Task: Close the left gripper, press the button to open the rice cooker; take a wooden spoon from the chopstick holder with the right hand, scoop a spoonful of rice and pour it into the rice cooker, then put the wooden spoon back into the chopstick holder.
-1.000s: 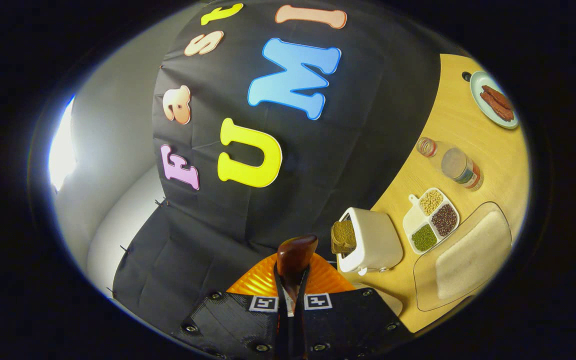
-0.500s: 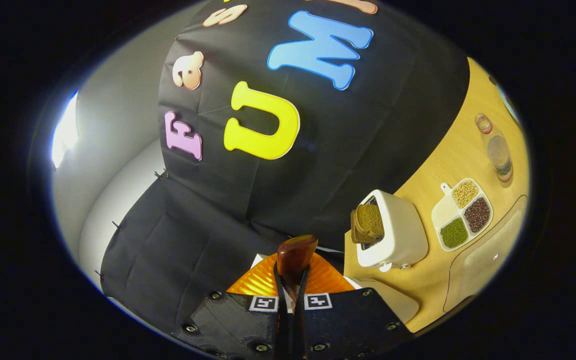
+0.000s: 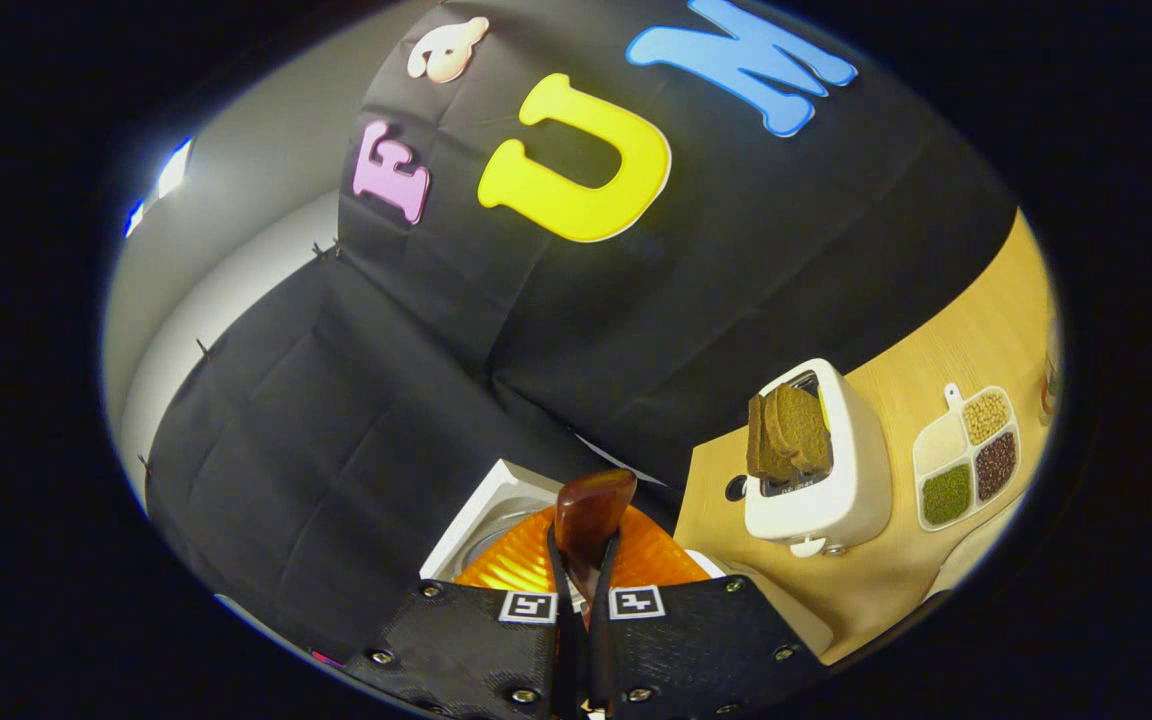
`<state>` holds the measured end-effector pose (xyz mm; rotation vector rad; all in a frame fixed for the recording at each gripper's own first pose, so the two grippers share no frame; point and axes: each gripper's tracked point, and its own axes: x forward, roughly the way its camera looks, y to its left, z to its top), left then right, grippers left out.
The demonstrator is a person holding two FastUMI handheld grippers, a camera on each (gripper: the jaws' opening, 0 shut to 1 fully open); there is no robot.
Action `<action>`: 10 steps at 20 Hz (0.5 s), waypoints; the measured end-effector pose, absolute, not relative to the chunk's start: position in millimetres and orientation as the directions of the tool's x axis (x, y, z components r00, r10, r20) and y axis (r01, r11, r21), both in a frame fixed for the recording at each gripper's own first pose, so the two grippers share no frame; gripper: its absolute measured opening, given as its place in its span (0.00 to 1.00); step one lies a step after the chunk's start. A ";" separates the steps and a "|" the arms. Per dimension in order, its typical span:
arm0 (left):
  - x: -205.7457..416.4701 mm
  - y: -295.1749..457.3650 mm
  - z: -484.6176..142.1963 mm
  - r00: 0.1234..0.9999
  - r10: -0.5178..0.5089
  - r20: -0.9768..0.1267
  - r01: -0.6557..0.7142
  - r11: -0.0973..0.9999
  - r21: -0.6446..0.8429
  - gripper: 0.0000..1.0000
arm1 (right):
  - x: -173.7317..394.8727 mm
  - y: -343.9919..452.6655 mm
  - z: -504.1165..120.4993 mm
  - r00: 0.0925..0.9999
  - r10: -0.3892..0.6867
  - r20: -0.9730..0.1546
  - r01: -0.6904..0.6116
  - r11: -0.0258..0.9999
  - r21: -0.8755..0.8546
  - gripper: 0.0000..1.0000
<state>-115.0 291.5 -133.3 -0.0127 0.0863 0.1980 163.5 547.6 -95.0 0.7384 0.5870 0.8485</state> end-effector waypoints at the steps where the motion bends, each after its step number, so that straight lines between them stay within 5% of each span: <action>1: -116.2 292.6 -133.2 0.975 0.203 -0.088 -0.205 0.979 -0.008 0.95 | 162.3 559.1 -99.8 0.526 0.831 -0.181 -0.474 0.463 0.749 0.05; 10: -132.2 299.8 -137.7 0.963 0.248 -0.107 -0.250 0.968 -0.006 0.95 | 133.4 627.6 -133.4 0.471 0.829 -0.301 -0.748 0.557 0.362 0.05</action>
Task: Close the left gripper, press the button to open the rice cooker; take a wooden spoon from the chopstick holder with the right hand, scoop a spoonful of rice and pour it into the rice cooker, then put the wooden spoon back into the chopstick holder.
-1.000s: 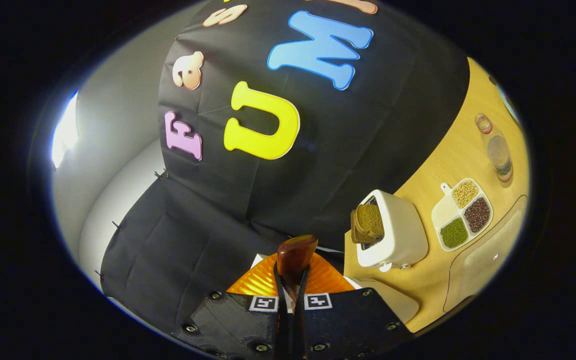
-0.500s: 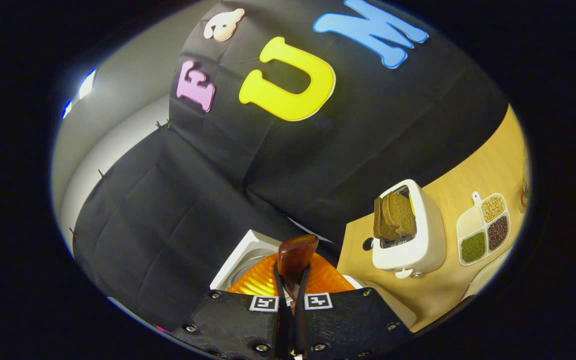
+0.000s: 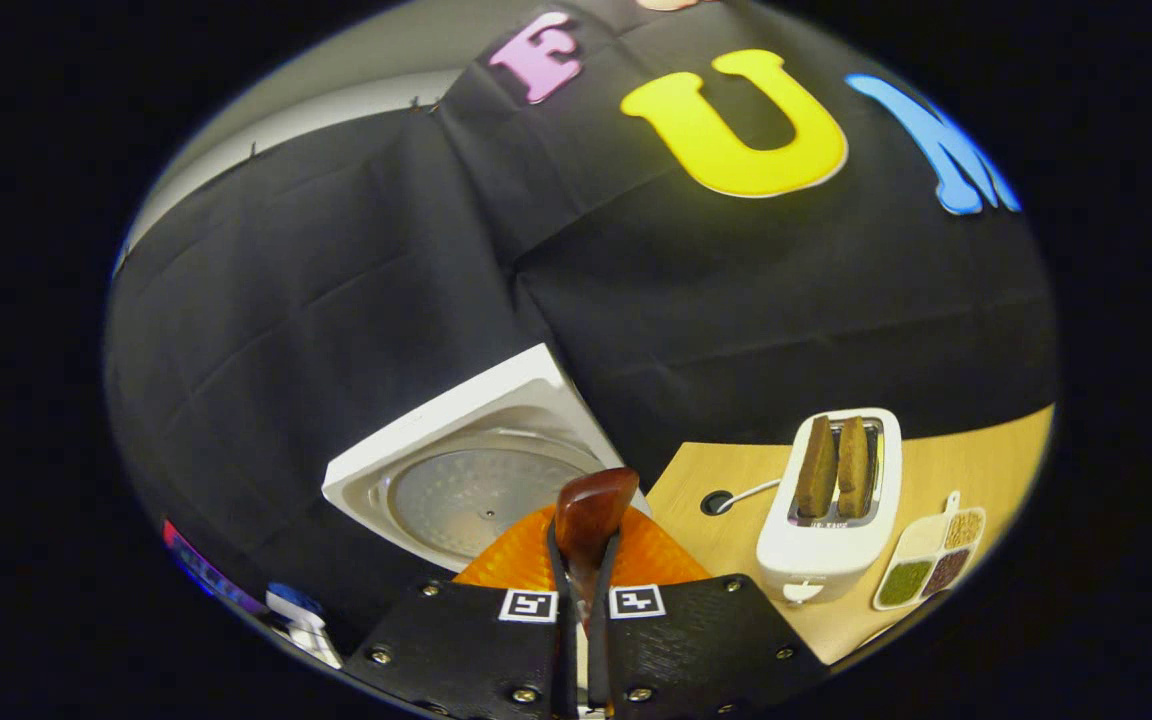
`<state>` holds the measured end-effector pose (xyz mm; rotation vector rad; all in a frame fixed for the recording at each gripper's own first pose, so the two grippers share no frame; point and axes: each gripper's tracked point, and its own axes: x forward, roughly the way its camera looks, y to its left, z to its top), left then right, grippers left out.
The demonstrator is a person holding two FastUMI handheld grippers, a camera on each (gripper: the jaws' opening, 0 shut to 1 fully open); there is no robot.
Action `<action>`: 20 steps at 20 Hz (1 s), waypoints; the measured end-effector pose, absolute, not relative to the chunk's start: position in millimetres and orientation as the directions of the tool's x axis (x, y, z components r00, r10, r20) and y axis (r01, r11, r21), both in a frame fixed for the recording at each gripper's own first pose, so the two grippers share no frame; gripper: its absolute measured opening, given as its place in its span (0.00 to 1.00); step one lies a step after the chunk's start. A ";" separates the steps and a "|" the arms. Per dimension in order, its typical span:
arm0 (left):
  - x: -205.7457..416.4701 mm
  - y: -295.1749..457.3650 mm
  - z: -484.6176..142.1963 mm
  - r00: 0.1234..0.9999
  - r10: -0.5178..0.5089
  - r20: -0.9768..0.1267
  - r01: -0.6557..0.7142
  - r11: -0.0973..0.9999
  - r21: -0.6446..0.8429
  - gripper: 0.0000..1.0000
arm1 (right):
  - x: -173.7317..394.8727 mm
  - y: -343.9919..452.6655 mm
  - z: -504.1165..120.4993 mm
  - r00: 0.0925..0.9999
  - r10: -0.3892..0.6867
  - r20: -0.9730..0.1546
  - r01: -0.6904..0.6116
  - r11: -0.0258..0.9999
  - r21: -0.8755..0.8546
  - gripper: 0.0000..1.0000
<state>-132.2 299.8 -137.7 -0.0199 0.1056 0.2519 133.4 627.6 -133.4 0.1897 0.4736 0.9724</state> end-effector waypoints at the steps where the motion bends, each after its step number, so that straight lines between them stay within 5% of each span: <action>1: -133.3 300.8 -136.9 0.962 0.252 -0.105 -0.254 0.967 -0.009 0.95 | 129.7 633.5 -135.7 0.465 0.831 -0.304 -0.775 0.549 0.313 0.05; 12: -148.2 298.3 -142.9 0.950 0.289 -0.118 -0.289 0.957 0.019 0.93 | 83.5 663.3 -132.6 0.401 0.861 -0.312 -0.916 0.372 -0.151 0.05; 15: -146.1 294.2 -140.0 0.953 0.281 -0.115 -0.280 0.960 0.021 0.95 | 87.8 655.1 -118.6 0.412 0.868 -0.277 -0.910 0.404 -0.088 0.05; 20: -138.5 287.7 -134.2 0.963 0.249 -0.106 -0.249 0.968 0.008 0.98 | 117.8 618.4 -84.5 0.438 0.879 -0.187 -0.806 0.476 0.352 0.05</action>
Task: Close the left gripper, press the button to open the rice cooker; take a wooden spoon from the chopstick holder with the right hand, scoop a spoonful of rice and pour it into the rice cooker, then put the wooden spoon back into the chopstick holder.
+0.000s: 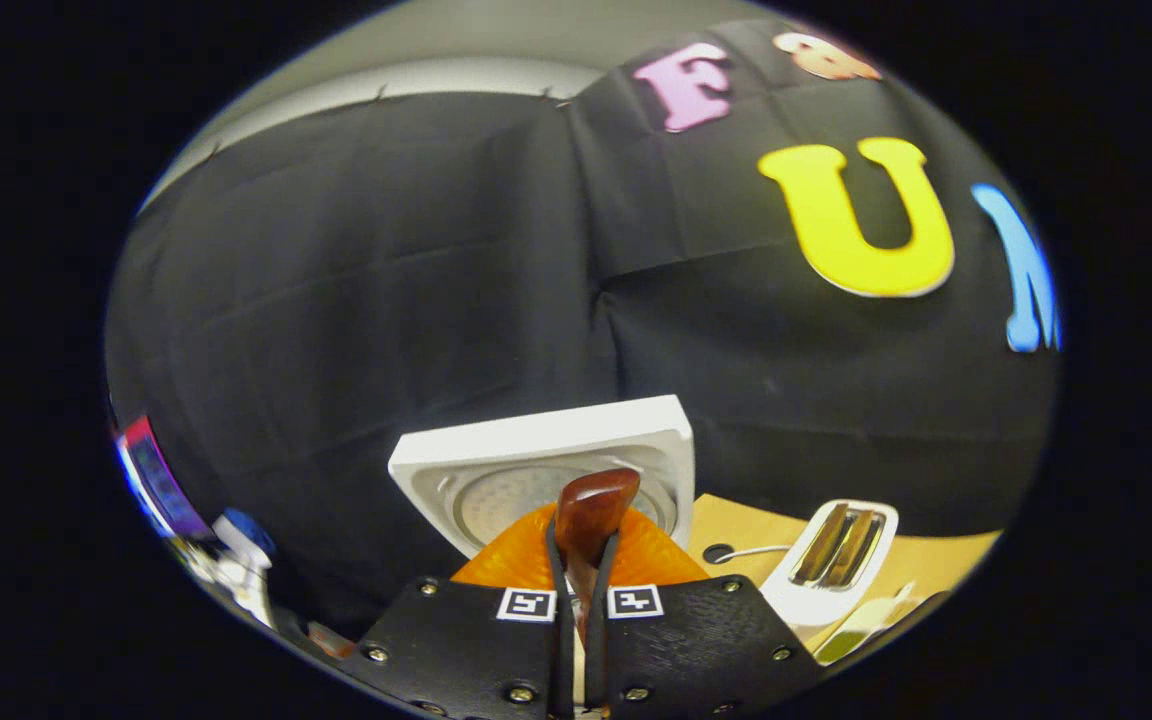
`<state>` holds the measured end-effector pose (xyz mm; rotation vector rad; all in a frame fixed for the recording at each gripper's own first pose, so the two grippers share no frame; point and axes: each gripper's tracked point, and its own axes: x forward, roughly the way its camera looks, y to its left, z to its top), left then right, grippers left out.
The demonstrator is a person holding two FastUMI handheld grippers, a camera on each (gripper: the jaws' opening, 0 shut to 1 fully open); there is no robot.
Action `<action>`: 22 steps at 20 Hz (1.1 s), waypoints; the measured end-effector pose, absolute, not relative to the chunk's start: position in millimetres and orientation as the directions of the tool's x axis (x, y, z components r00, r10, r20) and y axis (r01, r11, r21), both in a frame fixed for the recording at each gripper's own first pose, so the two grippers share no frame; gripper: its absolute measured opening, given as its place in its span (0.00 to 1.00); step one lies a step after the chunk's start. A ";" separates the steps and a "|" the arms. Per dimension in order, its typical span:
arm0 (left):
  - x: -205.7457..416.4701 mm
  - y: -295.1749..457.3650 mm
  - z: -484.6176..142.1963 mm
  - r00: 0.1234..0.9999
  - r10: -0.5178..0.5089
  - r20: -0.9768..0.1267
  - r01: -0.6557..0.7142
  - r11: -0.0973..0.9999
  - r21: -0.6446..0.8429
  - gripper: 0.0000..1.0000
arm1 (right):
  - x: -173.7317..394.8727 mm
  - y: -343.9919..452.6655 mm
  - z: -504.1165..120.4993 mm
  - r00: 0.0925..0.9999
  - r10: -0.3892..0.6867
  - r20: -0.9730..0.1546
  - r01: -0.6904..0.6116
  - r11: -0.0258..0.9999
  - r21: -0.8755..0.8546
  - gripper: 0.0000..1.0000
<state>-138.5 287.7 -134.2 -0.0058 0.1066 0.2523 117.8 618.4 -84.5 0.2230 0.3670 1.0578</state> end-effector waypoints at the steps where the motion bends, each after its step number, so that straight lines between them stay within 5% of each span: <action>1: -135.3 285.9 -131.3 0.965 0.242 -0.104 -0.242 0.970 0.009 0.95 | 125.1 608.1 -81.1 0.449 0.875 -0.179 -0.771 0.481 0.416 0.05; 8: -108.1 256.2 -122.3 0.982 0.159 -0.101 -0.159 0.987 0.011 0.95 | 151.7 507.9 -50.4 0.540 0.833 -0.122 -0.591 0.479 0.649 0.04; 22: -59.1 184.9 -105.6 0.996 0.026 -0.085 -0.024 1.000 0.020 0.93 | 160.2 296.1 -70.8 0.729 0.667 -0.153 -0.412 0.606 0.680 0.05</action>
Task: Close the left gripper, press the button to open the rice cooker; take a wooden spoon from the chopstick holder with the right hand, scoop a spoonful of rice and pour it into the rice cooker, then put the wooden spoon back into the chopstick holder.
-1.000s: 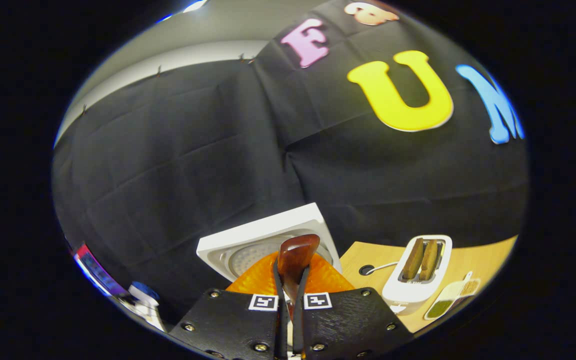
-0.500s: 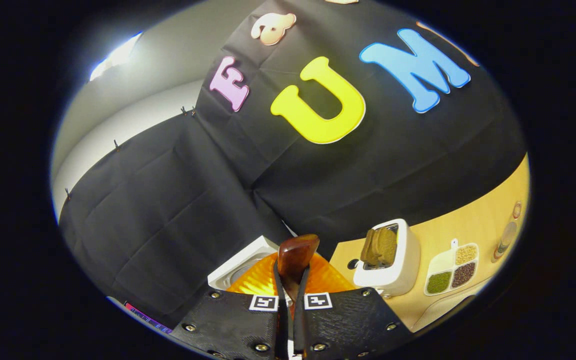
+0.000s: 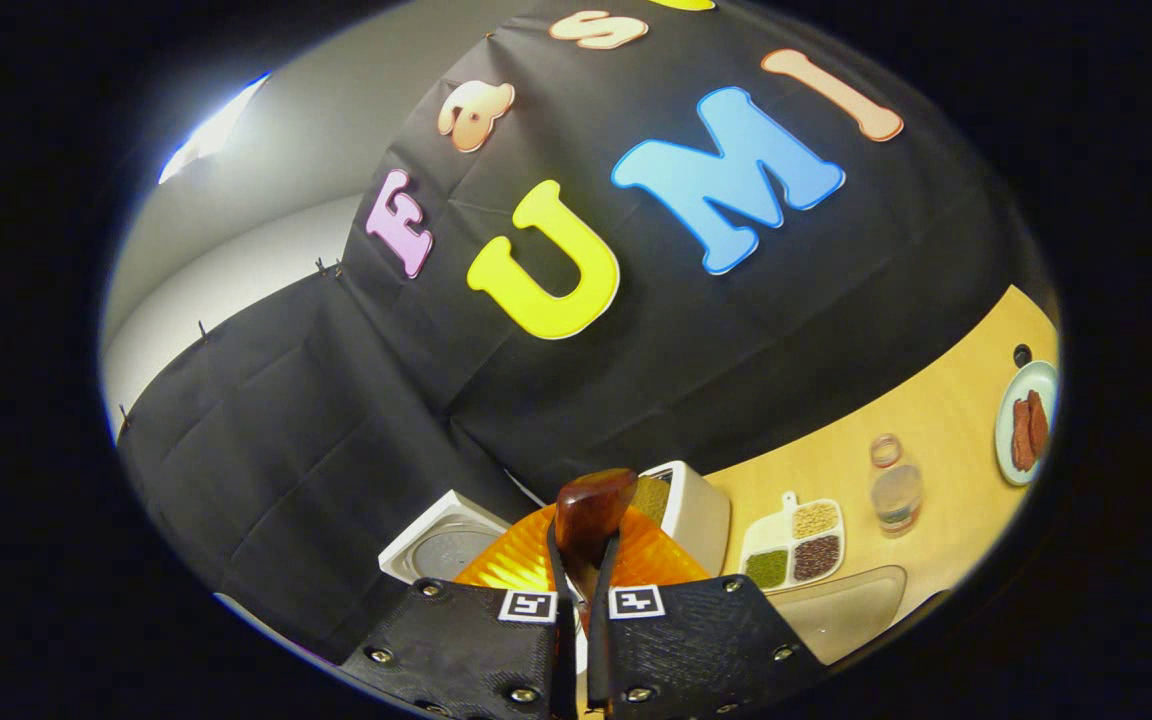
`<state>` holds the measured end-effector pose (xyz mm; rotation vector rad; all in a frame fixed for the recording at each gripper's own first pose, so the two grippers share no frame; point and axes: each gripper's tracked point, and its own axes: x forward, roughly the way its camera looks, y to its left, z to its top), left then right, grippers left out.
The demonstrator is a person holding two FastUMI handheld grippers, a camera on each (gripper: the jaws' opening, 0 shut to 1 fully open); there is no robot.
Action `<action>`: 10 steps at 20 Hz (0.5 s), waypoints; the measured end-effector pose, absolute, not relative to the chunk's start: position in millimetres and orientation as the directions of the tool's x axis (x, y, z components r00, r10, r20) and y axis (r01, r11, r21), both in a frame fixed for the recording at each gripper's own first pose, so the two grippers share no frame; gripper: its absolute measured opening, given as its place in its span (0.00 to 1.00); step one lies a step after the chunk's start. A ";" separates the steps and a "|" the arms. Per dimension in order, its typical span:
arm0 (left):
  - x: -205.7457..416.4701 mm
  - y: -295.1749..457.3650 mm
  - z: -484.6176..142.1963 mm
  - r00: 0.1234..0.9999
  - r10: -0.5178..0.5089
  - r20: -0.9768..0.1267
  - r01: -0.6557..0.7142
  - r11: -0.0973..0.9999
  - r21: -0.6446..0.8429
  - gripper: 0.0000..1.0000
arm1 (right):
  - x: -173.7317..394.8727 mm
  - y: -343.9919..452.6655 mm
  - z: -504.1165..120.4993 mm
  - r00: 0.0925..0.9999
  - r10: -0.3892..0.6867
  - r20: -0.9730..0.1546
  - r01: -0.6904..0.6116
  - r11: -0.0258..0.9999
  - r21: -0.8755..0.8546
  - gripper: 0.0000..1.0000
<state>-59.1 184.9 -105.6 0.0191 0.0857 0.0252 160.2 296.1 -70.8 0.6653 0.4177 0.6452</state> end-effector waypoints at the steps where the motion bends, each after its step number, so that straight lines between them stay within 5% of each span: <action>1: -55.5 179.6 -104.9 0.996 0.021 -0.085 -0.019 1.000 0.024 0.93 | 157.8 279.4 -73.0 0.744 0.650 -0.153 -0.400 0.617 0.678 0.05; 10: -38.0 130.7 -96.1 0.995 -0.058 -0.082 0.061 0.997 0.039 0.93 | 127.7 139.2 -100.8 0.858 0.474 -0.197 -0.220 0.686 0.693 0.05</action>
